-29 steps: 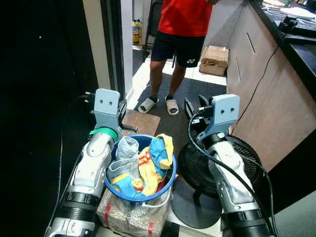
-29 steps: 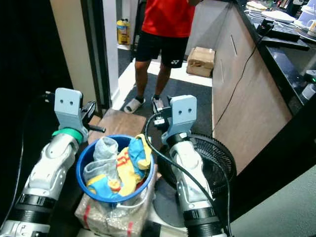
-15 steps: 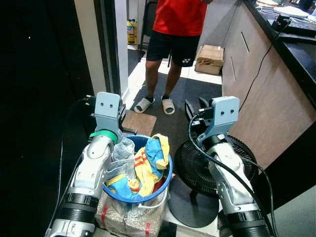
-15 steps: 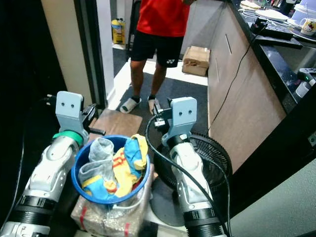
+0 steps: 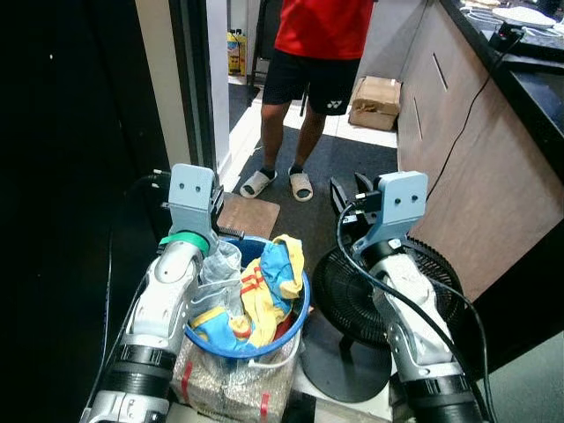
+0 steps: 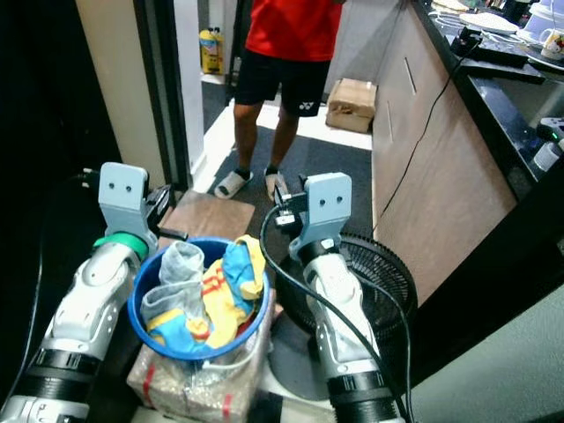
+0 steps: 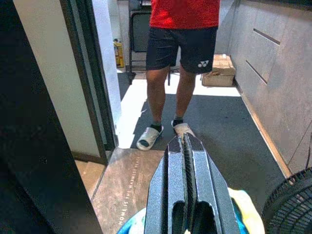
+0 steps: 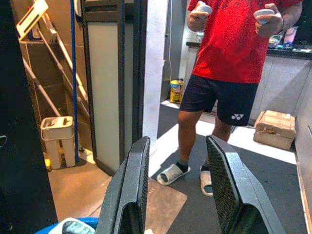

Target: Clothes washing

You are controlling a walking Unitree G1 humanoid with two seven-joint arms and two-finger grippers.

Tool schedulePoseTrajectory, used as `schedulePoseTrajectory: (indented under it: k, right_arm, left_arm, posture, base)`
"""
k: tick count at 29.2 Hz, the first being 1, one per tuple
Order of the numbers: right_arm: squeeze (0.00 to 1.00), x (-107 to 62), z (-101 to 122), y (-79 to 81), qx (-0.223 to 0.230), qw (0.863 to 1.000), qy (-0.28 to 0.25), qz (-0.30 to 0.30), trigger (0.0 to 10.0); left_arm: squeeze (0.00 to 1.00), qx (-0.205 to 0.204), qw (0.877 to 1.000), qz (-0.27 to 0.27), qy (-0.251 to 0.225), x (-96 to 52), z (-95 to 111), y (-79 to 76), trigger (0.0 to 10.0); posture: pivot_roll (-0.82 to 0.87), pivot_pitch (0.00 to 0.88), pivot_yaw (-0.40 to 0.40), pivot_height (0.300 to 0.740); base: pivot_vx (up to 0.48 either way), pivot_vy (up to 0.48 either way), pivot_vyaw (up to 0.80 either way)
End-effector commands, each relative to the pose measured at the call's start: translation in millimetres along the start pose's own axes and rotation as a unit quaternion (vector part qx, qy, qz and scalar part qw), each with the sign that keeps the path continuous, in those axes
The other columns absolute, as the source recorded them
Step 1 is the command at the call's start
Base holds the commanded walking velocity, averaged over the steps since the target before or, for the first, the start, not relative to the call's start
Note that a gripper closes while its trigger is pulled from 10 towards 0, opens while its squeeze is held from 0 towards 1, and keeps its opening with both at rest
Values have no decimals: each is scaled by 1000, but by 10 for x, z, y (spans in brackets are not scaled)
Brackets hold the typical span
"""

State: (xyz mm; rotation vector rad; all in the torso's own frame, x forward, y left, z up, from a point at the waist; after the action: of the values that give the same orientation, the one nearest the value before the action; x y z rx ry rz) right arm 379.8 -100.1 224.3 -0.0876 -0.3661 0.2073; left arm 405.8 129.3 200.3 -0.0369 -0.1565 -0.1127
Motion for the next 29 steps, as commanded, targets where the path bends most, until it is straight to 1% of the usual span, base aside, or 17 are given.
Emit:
schedulePoseTrajectory:
  k: [1, 11, 12, 21, 29]
  right_arm:
    - [0, -14, -23, -22, 2, 1000, 4, -2, 10000]
    - [0, -8, -42, 12, 3, 1000, 7, 5, 10000]
    - [0, 0, -46, 32, 4, 1000, 7, 10, 10000]
    - [0, 8, -37, 55, 5, 1000, 6, 15, 10000]
    - [0, 6, -35, 54, 5, 1000, 5, 15, 10000]
  left_arm:
    - [0, -1, 1000, -2, 6, -18, -54, -22, 10000]
    - [0, 0, 1000, 6, 10, -39, -87, 27, 10000]
    - [0, 0, 1000, 11, 11, -55, -96, 50, 10000]
    - [0, 1, 1000, 12, 10, -54, -92, 44, 10000]
    - [0, 1, 1000, 11, 10, -53, -92, 41, 10000]
  posture:
    - [68, 31, 0, 630]
    - [74, 37, -8, 610]
    - [84, 38, -18, 600]
    - [83, 34, -16, 565]
    - [83, 33, -13, 560]
  base:
    - [0, 0, 0]
    - [0, 0, 0]
    - [0, 0, 0]
    - [0, 0, 0]
    - [0, 0, 0]
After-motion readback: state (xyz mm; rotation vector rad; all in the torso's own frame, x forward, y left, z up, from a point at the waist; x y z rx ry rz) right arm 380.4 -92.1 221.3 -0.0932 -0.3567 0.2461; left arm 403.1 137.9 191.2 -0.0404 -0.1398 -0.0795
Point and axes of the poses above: a point about 5 cm out from each wrist's last joint towards the gripper, its own x axis pointing out of the wrist towards the gripper, its own z axis along the axis of the wrist's last joint, y = z × x, the point moved 6 cm from there along x, pointing out of the wrist towards the gripper, and after that the axes turned 5 degrees about -x, right-handed, at the moved point
